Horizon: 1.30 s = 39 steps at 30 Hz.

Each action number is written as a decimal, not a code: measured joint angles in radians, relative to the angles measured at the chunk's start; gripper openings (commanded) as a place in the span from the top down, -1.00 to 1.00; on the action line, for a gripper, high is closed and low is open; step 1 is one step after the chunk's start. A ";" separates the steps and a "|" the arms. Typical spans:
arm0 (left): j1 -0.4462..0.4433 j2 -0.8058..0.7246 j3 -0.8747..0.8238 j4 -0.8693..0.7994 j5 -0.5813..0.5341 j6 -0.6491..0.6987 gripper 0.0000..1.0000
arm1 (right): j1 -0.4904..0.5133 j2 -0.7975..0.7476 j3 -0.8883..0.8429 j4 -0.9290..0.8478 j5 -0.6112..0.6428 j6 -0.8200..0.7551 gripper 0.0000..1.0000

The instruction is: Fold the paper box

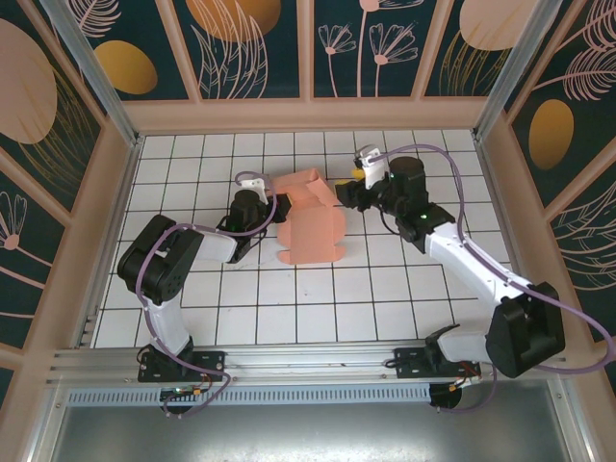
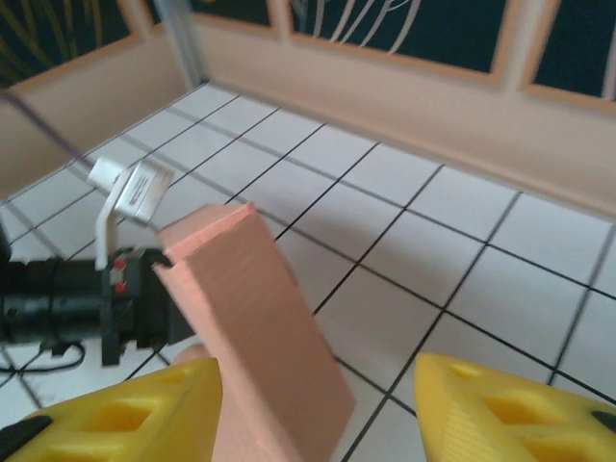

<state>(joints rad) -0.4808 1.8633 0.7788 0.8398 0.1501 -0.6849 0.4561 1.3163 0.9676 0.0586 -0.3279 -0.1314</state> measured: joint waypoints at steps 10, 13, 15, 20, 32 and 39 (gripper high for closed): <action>0.000 0.000 0.005 0.000 0.008 0.000 1.00 | 0.043 0.157 0.100 -0.086 -0.029 -0.077 0.32; 0.001 0.000 0.007 0.000 0.005 0.000 1.00 | 0.082 0.181 0.130 -0.101 0.012 -0.097 0.35; 0.003 0.000 0.007 -0.007 -0.001 -0.001 1.00 | 0.104 0.192 0.145 -0.106 0.049 -0.106 0.43; 0.008 0.000 0.007 -0.027 -0.011 -0.005 1.00 | 0.150 0.220 0.167 -0.112 0.160 -0.128 0.54; 0.008 0.000 0.007 -0.031 -0.014 -0.007 1.00 | 0.124 0.175 0.117 -0.084 0.093 -0.090 0.37; 0.000 0.000 0.008 -0.029 0.012 -0.007 1.00 | 0.096 0.113 0.082 -0.055 -0.020 -0.065 0.20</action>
<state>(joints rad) -0.4808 1.8633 0.7864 0.8108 0.1619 -0.6922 0.5522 1.4292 1.0496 0.0040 -0.3481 -0.1963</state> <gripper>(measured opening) 0.070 0.389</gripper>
